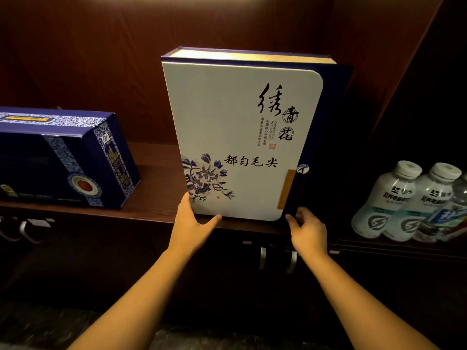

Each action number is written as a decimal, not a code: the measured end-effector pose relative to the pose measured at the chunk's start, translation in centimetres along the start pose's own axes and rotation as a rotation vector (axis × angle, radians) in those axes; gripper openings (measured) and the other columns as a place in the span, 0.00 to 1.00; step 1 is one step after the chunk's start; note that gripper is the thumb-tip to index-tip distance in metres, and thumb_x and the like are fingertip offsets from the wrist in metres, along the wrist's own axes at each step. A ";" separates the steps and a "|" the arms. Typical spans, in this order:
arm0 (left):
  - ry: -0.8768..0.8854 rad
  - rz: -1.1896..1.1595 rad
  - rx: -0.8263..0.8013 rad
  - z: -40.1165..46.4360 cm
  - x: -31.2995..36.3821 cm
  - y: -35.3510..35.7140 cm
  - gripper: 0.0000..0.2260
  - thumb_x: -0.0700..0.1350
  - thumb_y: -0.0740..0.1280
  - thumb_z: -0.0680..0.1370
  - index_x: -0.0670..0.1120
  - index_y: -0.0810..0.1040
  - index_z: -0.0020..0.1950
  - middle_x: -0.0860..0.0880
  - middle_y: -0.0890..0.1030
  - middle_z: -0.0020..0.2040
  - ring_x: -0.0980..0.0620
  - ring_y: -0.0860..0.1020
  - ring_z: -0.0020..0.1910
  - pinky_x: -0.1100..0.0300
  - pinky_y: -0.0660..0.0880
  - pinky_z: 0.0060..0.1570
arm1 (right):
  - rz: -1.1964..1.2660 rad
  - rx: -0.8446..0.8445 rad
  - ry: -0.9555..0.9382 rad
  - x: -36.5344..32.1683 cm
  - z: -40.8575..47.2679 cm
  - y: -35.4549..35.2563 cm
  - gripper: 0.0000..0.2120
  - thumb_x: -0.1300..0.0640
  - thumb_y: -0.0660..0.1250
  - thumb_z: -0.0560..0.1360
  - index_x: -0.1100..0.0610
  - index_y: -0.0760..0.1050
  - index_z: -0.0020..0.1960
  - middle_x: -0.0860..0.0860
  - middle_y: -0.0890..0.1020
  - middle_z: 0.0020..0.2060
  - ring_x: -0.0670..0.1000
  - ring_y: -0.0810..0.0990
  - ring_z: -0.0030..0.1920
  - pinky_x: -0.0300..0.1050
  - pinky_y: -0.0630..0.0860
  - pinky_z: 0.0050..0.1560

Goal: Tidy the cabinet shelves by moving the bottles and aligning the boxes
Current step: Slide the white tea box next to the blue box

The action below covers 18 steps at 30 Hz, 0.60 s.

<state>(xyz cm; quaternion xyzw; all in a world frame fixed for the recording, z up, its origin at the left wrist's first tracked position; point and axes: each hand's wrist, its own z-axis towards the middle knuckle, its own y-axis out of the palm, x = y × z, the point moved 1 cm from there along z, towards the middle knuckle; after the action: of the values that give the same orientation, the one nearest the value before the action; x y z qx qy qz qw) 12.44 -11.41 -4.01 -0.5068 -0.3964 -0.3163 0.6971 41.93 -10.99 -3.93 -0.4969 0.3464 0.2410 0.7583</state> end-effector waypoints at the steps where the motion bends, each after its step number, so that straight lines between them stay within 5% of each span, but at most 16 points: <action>1: 0.005 -0.008 -0.009 0.1 -0.2 -0.1 0.47 0.62 0.78 0.67 0.56 0.57 0.79 0.55 0.65 0.75 0.54 0.67 0.73 0.50 0.68 0.72 | 0.015 -0.002 0.021 0.0 0.1 0.1 0.11 0.55 0.71 0.78 0.61 0.80 0.56 0.52 0.82 0.45 0.52 0.79 0.45 0.42 0.70 0.45; 18: 0.046 -0.077 -0.171 2.0 -2.7 -3.3 0.47 0.63 0.77 0.66 0.57 0.58 0.78 0.57 0.67 0.74 0.56 0.69 0.71 0.48 0.70 0.70 | -0.080 0.071 0.130 -2.1 -0.5 2.1 0.08 0.55 0.71 0.77 0.60 0.78 0.51 0.52 0.80 0.43 0.57 0.80 0.47 0.44 0.69 0.43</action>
<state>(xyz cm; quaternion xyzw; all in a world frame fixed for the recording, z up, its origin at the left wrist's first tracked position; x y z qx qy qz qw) 7.89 -10.38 -4.52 -0.5413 -0.3710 -0.3871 0.6477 38.94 -10.71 -3.72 -0.4978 0.3830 0.1652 0.7604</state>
